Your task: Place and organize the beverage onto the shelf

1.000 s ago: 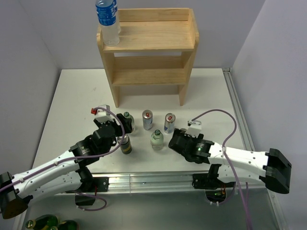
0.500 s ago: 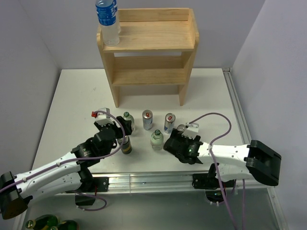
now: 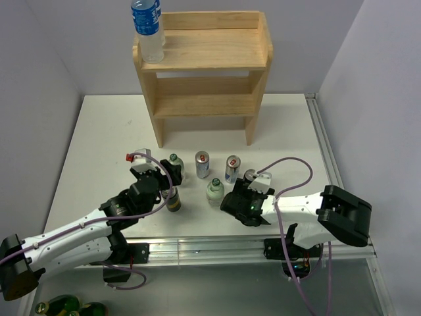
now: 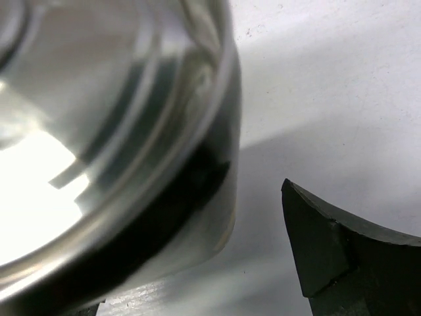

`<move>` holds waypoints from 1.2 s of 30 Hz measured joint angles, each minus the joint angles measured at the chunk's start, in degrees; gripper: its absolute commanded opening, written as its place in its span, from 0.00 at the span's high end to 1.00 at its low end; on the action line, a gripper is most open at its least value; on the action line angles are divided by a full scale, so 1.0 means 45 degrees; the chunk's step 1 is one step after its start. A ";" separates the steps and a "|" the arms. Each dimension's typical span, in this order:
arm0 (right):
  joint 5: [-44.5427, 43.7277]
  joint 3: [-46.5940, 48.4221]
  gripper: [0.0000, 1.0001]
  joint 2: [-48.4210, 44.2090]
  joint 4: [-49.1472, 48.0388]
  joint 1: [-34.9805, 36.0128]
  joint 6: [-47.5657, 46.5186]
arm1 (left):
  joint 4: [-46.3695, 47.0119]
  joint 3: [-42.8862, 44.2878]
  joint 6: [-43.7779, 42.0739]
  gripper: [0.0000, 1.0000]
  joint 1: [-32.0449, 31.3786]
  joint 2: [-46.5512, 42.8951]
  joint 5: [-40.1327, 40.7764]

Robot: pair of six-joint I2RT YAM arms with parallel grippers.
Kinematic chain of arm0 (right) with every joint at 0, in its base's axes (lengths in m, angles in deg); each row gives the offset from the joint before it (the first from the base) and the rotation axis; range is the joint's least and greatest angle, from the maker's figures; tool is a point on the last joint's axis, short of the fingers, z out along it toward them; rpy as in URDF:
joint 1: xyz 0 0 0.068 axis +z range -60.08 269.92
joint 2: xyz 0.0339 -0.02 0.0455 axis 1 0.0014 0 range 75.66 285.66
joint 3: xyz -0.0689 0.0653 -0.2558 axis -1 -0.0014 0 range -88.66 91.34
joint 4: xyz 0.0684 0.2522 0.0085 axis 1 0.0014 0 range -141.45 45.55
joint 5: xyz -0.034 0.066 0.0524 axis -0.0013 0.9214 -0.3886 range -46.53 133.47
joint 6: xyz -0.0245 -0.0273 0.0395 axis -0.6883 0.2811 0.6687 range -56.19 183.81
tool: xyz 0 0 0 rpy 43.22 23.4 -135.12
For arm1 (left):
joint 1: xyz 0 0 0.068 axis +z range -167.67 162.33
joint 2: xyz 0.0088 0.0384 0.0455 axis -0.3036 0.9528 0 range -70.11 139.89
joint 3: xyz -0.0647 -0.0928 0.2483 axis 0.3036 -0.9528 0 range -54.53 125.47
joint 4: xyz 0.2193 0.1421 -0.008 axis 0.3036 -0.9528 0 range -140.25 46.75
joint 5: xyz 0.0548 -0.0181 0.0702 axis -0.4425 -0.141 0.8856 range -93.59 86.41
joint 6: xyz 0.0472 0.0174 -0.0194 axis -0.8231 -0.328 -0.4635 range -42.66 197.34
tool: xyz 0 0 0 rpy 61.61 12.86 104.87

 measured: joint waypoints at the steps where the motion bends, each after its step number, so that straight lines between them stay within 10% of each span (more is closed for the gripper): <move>1: -0.0087 0.0010 0.01 0.0049 0.0019 0.0024 0.0063 | 0.0015 -0.0024 0.0000 0.09 0.0000 0.0010 0.0000; 7: -0.0733 0.0311 0.15 0.0651 0.0301 0.0185 0.0486 | 0.0107 -0.0078 0.0000 0.10 0.0000 0.0126 0.0000; 13: -0.1311 0.0554 0.61 0.1350 0.0495 0.0364 0.0894 | 0.0199 -0.0078 0.0000 0.10 0.0000 0.0384 0.0000; 15: -0.1433 0.0559 0.98 0.1462 0.0379 0.0384 0.0748 | 0.0233 -0.0078 0.0000 0.10 0.0000 0.0413 0.0005; 36: -0.3784 0.6722 1.00 -0.0121 0.8490 0.3157 0.2399 | 0.0267 0.0738 -0.0364 0.09 0.0000 0.0967 0.0126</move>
